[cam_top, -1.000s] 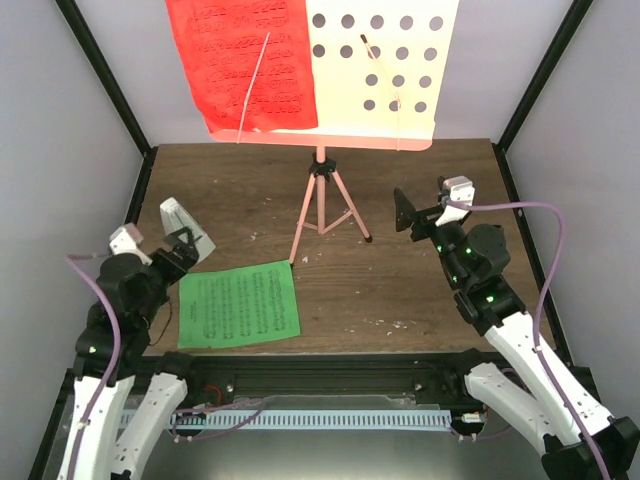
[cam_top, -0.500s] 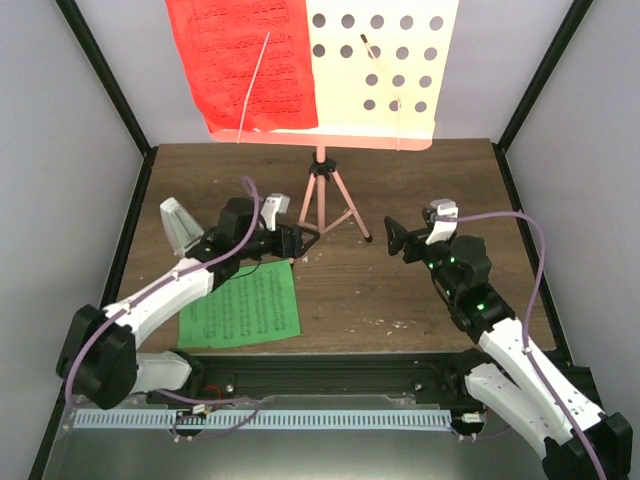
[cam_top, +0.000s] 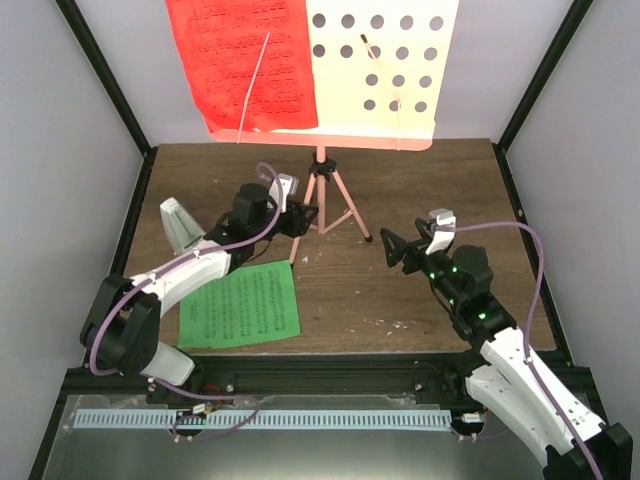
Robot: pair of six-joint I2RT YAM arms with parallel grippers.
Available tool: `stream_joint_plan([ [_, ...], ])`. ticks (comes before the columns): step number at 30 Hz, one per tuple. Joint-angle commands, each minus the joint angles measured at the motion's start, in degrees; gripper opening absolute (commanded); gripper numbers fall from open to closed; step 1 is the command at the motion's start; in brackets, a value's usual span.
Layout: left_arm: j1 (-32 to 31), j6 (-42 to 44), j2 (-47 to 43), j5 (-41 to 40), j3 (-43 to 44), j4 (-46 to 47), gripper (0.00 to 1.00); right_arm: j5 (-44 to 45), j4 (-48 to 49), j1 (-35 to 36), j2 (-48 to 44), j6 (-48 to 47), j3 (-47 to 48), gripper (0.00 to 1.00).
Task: Pack up the instrument practice props
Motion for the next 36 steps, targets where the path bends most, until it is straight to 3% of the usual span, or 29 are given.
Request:
stream_joint_plan([
  [1,0.0,4.1,3.5,0.6,3.0,4.3,0.51,-2.1,1.5,0.2,1.1,0.9,0.4,1.00],
  [5,-0.4,3.6,5.6,1.7,3.9,5.5,0.26,-2.2,0.7,0.2,1.7,1.2,0.5,1.00],
  [13,-5.7,0.0,8.6,-9.0,5.2,6.7,0.06,-1.5,1.0,0.2,0.6,3.6,-1.0,1.00],
  [20,-9.5,-1.5,16.1,-14.8,14.5,1.9,0.00,-1.6,0.4,0.2,0.6,5.1,-0.8,1.00],
  [25,-10.0,0.9,20.6,-14.8,22.0,-6.0,0.00,-2.0,-0.9,0.2,0.5,6.8,-1.0,1.00],
  [36,-10.0,5.5,22.7,-12.7,29.4,-17.3,0.00,-2.0,-0.3,0.2,1.8,8.4,-1.6,1.00],
])
